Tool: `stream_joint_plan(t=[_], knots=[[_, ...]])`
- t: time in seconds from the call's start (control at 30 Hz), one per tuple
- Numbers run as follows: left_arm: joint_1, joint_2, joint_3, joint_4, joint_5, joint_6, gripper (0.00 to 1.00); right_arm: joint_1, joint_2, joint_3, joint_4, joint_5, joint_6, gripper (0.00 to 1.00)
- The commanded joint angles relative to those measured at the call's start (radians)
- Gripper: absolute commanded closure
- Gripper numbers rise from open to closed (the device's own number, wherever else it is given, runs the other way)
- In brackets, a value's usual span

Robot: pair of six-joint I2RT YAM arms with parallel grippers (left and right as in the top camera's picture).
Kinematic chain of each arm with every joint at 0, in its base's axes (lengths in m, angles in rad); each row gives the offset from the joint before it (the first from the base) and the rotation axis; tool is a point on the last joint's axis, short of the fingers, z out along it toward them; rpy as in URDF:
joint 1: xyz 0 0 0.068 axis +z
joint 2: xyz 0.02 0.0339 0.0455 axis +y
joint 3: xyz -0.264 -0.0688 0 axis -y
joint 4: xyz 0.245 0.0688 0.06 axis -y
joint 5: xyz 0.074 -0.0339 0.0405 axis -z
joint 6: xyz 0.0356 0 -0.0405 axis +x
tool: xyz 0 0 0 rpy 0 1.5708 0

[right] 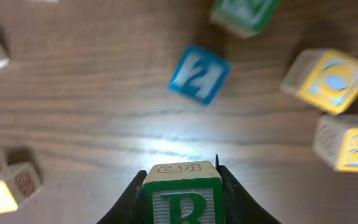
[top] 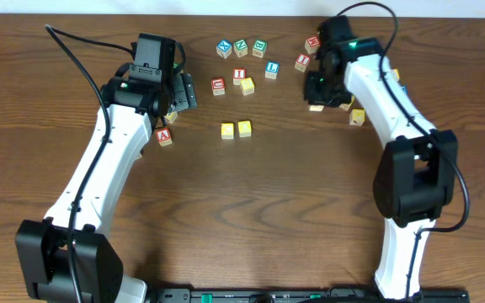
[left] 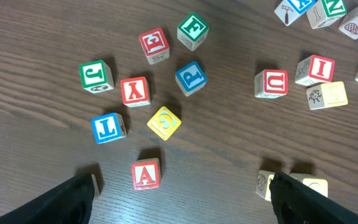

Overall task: Spell out CORL
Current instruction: 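Carry the R block to center, lower it right of yellow blocks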

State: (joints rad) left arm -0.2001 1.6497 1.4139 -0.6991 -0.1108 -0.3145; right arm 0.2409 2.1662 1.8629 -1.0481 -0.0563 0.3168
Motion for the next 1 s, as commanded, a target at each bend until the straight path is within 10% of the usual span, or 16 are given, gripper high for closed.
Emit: stream_joint_plan(t=[0.0, 0.97], knots=[[0.003, 0.011, -0.002, -0.002, -0.002, -0.006, 0.11, 0.051, -0.014, -0.013, -0.007, -0.006, -0.015, 0.78], [0.003, 0.011, -0.002, -0.016, -0.002, -0.005, 0.11, 0.298, -0.012, -0.262, 0.360, 0.101, 0.045, 0.70]])
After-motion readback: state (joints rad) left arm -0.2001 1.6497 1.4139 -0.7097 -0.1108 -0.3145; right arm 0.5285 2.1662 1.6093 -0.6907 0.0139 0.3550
